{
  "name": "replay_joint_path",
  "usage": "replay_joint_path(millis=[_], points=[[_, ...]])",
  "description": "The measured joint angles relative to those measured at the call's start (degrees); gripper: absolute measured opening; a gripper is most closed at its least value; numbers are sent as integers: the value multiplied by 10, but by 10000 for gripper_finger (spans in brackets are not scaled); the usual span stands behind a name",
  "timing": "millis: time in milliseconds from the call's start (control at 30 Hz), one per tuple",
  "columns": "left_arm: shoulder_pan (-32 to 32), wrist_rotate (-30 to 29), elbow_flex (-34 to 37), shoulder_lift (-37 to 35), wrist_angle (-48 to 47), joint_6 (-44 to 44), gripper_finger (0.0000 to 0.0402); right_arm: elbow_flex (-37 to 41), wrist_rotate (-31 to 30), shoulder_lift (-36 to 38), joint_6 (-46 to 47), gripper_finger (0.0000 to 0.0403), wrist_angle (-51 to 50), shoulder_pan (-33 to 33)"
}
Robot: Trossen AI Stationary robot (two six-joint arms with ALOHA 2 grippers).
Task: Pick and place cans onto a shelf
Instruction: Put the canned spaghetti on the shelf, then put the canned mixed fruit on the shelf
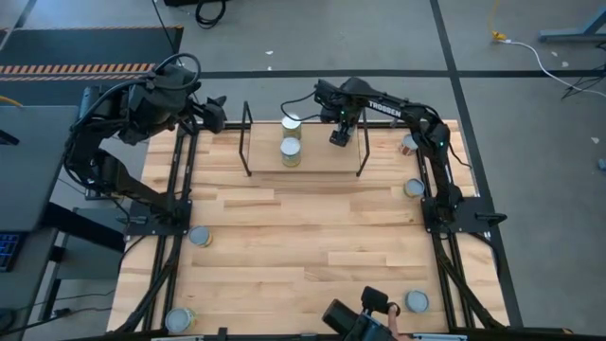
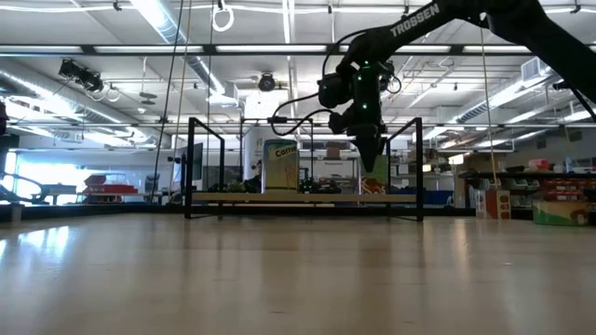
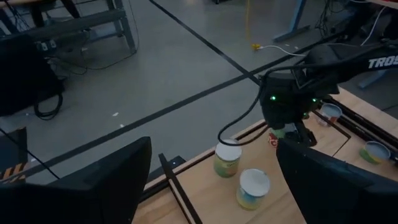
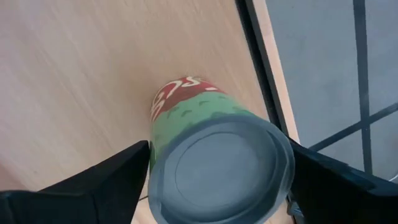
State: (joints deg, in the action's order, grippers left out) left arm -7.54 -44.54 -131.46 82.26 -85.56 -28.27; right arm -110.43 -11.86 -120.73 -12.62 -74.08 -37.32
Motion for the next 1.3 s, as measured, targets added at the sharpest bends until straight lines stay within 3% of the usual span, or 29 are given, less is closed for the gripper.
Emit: replay_joint_path(millis=[300,500,733,867,1033,1300], points=[[0,23,0,0,0,2,352,-22,36,1,33,367,0,3],[5,42,0,0,-4,4,352,-57,19,1,44,367,0,17],[64,113,18,-6,-42,-26,352,-88,5,36,159,366,-1,60],[122,208,80,-28,-44,-58,352,-88,-11,97,234,363,13,116],[215,322,222,-67,-44,-144,352,-89,-80,192,298,360,18,219],[383,659,478,-91,-8,-413,352,-89,-127,290,393,359,-8,320]])
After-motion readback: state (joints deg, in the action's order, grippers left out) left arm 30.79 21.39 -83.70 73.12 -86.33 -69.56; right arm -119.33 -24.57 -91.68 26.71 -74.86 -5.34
